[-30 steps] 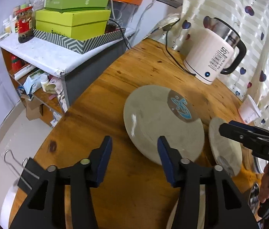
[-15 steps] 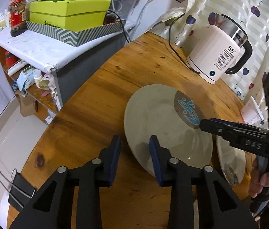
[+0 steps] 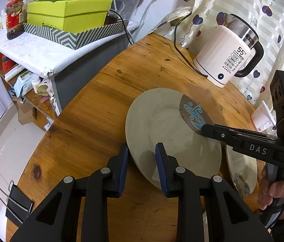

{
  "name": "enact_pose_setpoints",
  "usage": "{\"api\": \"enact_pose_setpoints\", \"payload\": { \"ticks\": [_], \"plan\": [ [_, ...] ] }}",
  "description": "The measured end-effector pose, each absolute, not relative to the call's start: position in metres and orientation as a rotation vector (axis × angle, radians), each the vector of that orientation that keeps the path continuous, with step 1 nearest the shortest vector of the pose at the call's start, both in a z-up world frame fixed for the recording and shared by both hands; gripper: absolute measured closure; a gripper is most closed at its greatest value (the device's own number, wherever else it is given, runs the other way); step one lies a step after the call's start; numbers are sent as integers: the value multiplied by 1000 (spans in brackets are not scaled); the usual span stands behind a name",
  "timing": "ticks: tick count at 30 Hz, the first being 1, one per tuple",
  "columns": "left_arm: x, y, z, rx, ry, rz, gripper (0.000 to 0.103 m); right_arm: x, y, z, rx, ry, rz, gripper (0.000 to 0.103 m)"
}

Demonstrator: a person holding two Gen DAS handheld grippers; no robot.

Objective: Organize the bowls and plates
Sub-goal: 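Carry the held plate onto the second beige plate and lower it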

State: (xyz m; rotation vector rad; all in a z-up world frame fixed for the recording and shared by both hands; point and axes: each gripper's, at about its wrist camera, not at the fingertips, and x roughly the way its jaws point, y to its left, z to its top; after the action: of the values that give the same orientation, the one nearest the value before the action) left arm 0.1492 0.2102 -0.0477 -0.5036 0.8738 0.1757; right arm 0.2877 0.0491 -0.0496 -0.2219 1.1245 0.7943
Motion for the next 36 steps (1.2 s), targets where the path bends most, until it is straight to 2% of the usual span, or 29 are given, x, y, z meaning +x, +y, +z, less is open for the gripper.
{"api": "enact_pose_setpoints", "payload": {
  "ticks": [18, 36],
  "plan": [
    [122, 196, -14, -482, 843, 169, 75, 263, 31, -22, -184, 1111, 799, 79],
    [66, 138, 4, -418, 850, 106, 75, 194, -33, -3, -145, 1091, 744, 79]
  ]
}}
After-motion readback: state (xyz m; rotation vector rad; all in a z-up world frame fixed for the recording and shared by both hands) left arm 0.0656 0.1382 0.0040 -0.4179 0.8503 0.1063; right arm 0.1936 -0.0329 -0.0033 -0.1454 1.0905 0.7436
